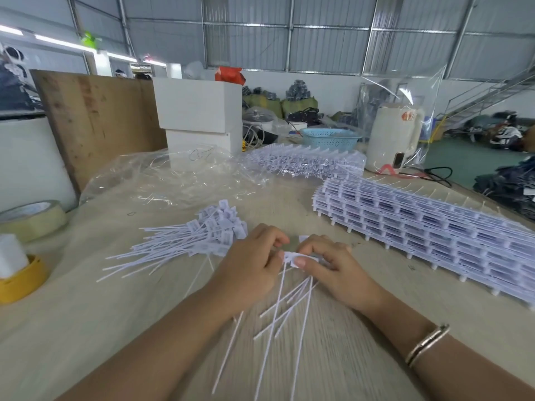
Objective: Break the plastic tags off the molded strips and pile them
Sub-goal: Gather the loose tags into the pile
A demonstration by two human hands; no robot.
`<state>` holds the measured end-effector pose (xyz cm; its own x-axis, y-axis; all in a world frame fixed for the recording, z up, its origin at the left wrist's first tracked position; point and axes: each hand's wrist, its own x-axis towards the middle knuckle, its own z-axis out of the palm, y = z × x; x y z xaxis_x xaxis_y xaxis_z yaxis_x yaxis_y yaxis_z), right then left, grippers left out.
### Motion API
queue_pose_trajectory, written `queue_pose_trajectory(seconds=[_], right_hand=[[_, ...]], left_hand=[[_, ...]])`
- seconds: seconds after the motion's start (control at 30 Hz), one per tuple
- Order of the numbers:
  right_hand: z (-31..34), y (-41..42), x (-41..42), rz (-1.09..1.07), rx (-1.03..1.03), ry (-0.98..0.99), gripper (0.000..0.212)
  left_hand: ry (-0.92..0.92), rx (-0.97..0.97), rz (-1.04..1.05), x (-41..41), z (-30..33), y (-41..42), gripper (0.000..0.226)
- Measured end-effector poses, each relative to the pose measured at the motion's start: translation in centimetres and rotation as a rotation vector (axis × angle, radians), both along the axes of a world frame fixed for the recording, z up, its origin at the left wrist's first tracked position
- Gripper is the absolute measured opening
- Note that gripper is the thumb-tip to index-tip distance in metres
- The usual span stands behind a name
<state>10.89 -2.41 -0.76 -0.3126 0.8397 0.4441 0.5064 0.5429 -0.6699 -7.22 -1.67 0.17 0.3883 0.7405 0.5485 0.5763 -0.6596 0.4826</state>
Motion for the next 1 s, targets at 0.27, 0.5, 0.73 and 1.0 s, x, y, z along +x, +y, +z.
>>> queue_pose_trajectory(seconds=[0.27,0.5,0.73,1.0], right_hand=[[-0.2,0.1,0.1,0.017,-0.100,0.072,0.013],[-0.1,-0.1,-0.7,-0.158,0.223,-0.018,0.008],[-0.3,0.2,-0.6,-0.231,0.378,-0.066,0.020],[0.1,-0.1,-1.0,-0.241,0.550,-0.141,0.019]], left_hand=[[-0.075,-0.259,0.039,-0.4,-0.3,0.7,0.036],[-0.388,-0.454,0.018,0.3,0.2,0.9,0.041],[-0.489,-0.542,-0.015,0.4,0.3,1.0,0.040],[-0.530,-0.598,-0.053,0.4,0.8,0.7,0.034]])
